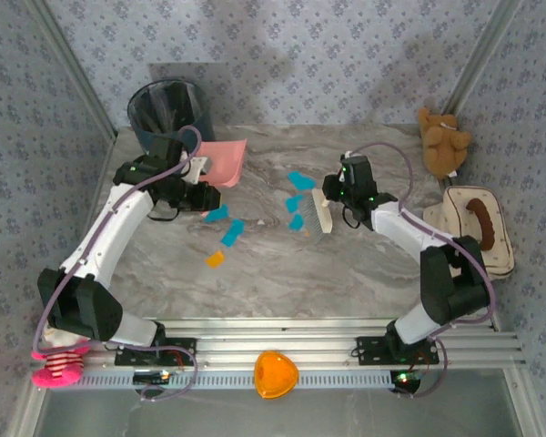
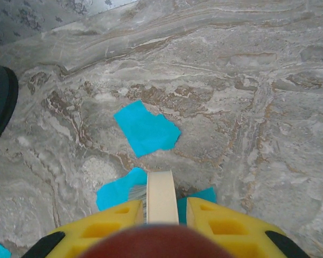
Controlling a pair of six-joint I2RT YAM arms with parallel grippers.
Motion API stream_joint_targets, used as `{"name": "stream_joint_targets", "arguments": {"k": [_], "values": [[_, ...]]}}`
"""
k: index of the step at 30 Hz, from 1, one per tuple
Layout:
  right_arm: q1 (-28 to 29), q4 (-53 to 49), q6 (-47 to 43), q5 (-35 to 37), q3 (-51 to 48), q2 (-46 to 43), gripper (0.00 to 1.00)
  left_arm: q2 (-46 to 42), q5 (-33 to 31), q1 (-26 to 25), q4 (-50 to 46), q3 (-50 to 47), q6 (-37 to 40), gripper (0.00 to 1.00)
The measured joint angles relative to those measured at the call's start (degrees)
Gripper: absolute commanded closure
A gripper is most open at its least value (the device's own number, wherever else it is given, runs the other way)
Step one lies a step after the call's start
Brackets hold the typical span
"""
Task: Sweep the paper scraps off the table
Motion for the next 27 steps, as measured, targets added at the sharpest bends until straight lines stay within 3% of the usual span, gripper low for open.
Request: {"name": "stream_joint_targets", "arguments": {"k": [9,15,21,27], "values": [[-0.59,-2.64,-3.06,-4.35,0.00,-4.07,1.00,2.54,-2.36,-2.10,-1.36,1.05,1.05,1.00],[-4.22,4.26,1.64,-11.93,-1.44,-4.02,1.00,4.09,-4.94,-4.13,-2.75,1.25,2.32,1.00],[-6.62,12.46,6.99,-16.72,-1.70,0.20,1.00,6.38,-8.44,-6.86,-4.59,2.10,4.07,1.00],[-6.93,14.16,9.64,-17.88,-1.70,5.20,1.00,9.18,-11.74,-10.12,-6.21,2.32,5.81,1.00]]}}
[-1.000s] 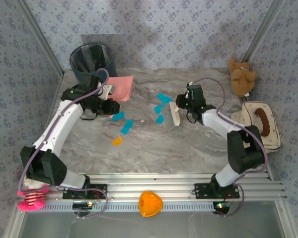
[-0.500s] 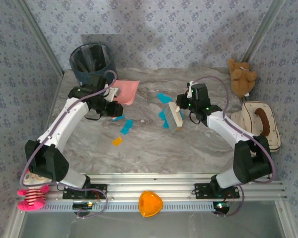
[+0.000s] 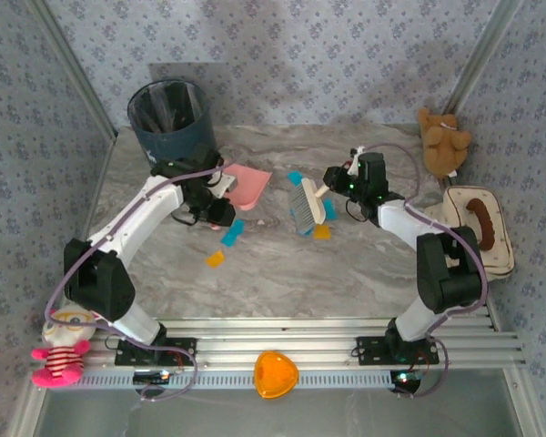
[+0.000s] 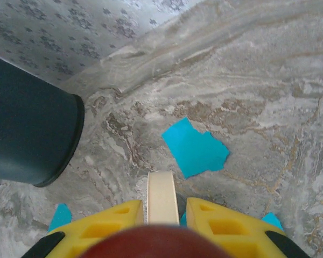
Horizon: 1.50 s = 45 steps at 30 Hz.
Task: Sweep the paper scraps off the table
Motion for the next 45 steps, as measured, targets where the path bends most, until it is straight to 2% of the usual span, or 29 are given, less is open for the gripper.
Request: {"name": "stream_joint_targets", "arguments": {"k": [9,22,34,39,45], "values": [[-1.20,-2.01,0.15,0.57,-2.84,-0.31,1.00,2.97,-1.92,-3.74,-3.06,2.40,2.80,1.00],[-1.44,-10.25,-3.65,3.13,-7.43,-10.32,1.00,9.25,-7.10,-7.43,-7.39,5.38,6.60,1.00],[-1.31,-10.60,-5.99,-0.33,-8.50,-17.77,1.00,12.20,-8.87,-10.91,-9.81,6.86,10.56,1.00],[-1.27,-10.91,-9.05,2.38,-8.50,-22.16,1.00,13.79,-9.33,-12.41,-10.91,7.32,11.80,1.00],[-0.94,-14.40,-14.75,8.92,-8.50,-25.90,1.00,16.94,-10.32,-14.69,-12.17,7.72,13.07,1.00]]}}
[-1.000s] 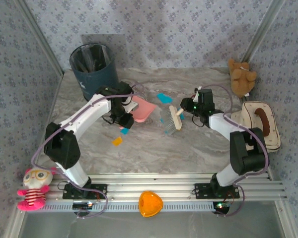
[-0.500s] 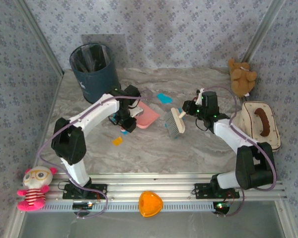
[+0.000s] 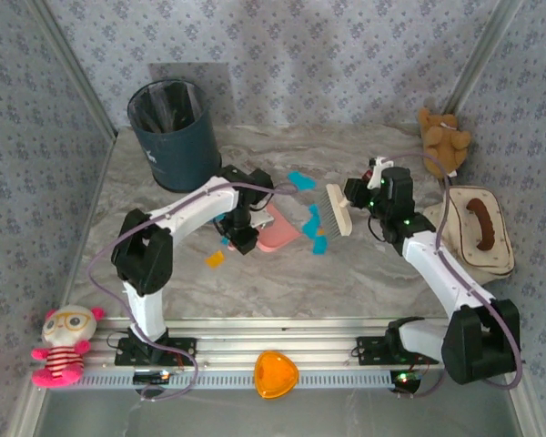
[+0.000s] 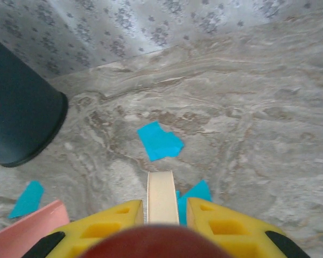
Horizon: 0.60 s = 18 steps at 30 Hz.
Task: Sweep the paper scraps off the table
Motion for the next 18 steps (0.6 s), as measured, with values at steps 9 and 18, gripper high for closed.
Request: {"name": "stream_joint_targets", "arguments": {"k": [9,18], "values": [[2.43,-6.58,-7.76,12.35,0.00,-2.78,1.00,2.23,-0.02,-2.51,-2.32,1.62,1.68,1.00],[6.38,-9.14,-11.69,22.58,-1.44,-4.17,1.00,4.20,0.28,-3.93,-4.28,3.28,2.54,1.00]]}}
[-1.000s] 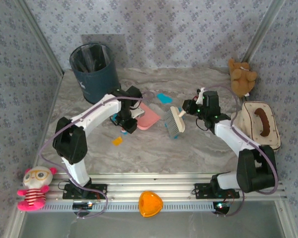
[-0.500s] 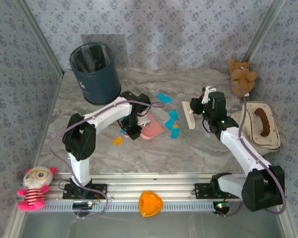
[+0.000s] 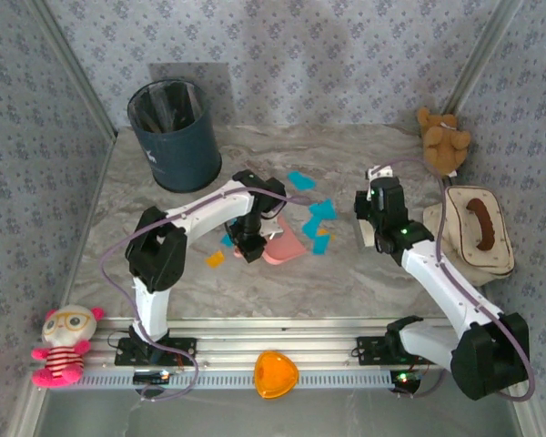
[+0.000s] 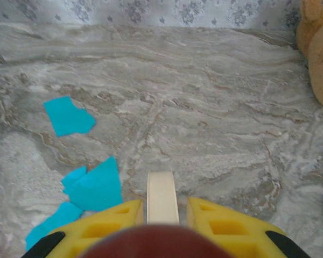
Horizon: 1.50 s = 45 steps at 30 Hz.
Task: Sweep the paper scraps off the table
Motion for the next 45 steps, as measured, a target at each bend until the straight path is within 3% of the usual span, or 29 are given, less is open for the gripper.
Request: {"name": "stream_joint_targets", "arguments": {"k": [28,45], "values": [[8.57,6.88,1.09,2.49,-3.69,3.85,1.00,5.75,2.51,-2.32,-2.62,1.16,1.97,1.00],[10.29,9.60,2.38,-3.10,-3.69,5.22,1.00,9.64,0.85,-2.32,-2.21,5.70,1.92,1.00]]}}
